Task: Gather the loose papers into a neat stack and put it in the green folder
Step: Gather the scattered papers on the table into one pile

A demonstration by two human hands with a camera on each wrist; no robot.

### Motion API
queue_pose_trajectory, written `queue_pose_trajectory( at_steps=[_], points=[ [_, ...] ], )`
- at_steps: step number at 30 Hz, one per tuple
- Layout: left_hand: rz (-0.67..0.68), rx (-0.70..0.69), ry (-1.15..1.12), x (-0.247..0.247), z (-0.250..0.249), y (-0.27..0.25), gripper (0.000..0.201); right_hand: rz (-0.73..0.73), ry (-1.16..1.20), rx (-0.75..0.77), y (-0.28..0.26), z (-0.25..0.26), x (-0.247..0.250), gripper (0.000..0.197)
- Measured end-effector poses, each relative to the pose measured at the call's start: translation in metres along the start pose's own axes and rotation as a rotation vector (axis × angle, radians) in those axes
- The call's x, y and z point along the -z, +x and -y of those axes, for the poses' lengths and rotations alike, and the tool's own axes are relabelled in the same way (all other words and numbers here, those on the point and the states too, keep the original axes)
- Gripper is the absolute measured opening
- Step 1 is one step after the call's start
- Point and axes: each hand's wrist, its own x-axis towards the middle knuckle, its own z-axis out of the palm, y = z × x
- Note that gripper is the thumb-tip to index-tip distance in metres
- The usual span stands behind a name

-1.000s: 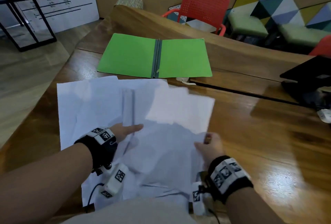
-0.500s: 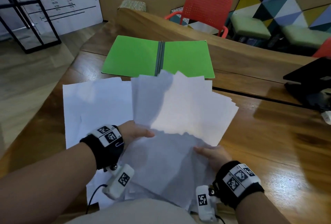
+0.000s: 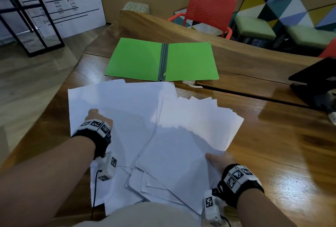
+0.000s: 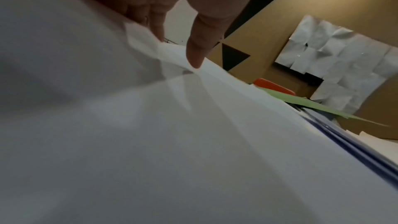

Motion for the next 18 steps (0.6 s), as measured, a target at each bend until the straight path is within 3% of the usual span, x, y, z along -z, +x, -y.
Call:
queue_pose_trajectory(
  at_steps=[4, 7, 10, 14, 18],
  points=[
    [-0.006, -0.153, -0.080, 0.006, -0.008, -0.005, 0.050, -0.002, 0.026, -0.015, 0.001, -0.002, 0.001, 0.061],
    [0.092, -0.236, 0.139, 0.009, -0.013, -0.005, 0.035, 0.008, -0.006, -0.024, 0.000, -0.001, 0.001, 0.065],
    [0.103, -0.274, 0.251, 0.014, -0.018, -0.008, 0.040, 0.006, 0.006, -0.027, 0.001, 0.000, 0.001, 0.066],
    [0.046, -0.324, 0.149, 0.029, -0.034, -0.009, 0.045, 0.007, 0.001, -0.037, 0.001, 0.000, 0.000, 0.059],
    [-0.052, -0.445, -0.048, 0.058, -0.053, -0.016, 0.029, 0.011, 0.016, -0.046, 0.004, 0.000, 0.000, 0.062]
  ],
)
